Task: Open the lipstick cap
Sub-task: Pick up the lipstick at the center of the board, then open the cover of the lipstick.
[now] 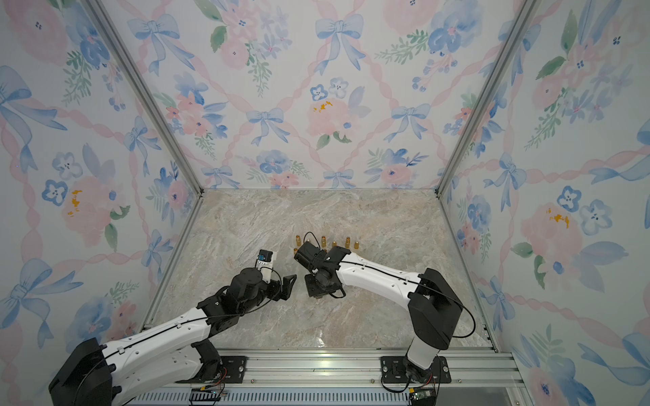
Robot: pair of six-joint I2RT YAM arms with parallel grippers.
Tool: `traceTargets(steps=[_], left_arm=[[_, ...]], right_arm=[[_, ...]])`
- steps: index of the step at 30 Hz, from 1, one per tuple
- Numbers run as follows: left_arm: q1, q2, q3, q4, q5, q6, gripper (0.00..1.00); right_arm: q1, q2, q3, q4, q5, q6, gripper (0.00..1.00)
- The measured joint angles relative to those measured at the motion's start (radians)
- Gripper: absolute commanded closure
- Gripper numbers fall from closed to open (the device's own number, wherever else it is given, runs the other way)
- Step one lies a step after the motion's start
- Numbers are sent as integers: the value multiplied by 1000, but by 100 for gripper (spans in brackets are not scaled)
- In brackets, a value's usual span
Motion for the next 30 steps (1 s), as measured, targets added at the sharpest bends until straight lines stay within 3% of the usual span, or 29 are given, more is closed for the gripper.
traceTargets(steps=[7,16,22,30], left_arm=[[-45,14,-54,184,106,116,7],[-113,199,-31,306,267,310,21],[-148,336,43,361,315,385,38],[-148,398,69,430,336,420,64]], right_arm=[[-139,-40,14,-34,-114,-61,73],[-245,-44,31,-68,-284,-121,73],[-254,-44,40,-79,-367,-140,73],[-255,-44,40,-86,-426,-154,73]])
